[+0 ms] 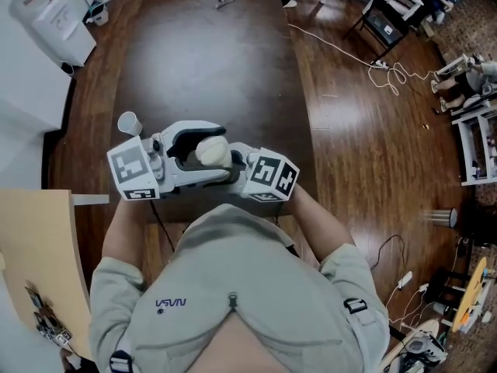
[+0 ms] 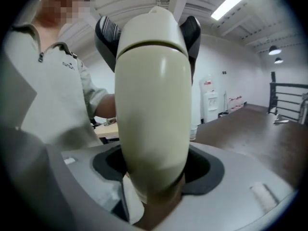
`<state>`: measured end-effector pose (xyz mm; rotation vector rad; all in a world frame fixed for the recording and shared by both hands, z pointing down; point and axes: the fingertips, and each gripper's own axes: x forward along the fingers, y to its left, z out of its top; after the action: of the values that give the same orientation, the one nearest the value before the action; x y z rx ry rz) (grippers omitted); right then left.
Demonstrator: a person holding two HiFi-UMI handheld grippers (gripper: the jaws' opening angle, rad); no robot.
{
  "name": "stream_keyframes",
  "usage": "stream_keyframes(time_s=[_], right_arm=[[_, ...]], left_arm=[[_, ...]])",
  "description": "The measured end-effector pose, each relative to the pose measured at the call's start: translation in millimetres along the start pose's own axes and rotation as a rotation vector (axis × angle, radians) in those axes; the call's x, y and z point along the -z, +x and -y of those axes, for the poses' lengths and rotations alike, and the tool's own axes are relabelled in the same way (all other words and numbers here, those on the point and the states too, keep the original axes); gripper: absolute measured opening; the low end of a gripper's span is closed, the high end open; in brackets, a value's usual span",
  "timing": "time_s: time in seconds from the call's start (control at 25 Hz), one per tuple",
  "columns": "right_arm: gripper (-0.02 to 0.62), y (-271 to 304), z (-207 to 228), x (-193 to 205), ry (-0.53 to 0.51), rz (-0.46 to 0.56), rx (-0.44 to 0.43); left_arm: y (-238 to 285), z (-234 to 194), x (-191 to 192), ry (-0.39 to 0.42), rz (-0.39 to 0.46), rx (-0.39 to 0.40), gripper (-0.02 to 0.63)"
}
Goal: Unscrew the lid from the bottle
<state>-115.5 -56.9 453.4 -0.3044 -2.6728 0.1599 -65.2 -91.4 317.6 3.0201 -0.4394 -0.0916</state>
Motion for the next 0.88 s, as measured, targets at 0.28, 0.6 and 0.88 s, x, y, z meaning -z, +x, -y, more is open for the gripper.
stream_keyframes(time_s=[0.28, 0.6, 0.88], right_arm=[[0.304, -6, 53, -9, 0.028, 0.089, 0.51], [0.304, -24, 83, 9, 0.061, 0.097, 0.873], [0.304, -21, 79, 15, 0.081, 0.097, 0.828]], left_arm=[[2, -24, 0, 0.12, 0.055, -0.358, 0.302], [1, -46, 14, 0.092, 0.133, -0.708, 0.301], [4, -44, 18, 0.067, 0.125, -0.677, 0.301]])
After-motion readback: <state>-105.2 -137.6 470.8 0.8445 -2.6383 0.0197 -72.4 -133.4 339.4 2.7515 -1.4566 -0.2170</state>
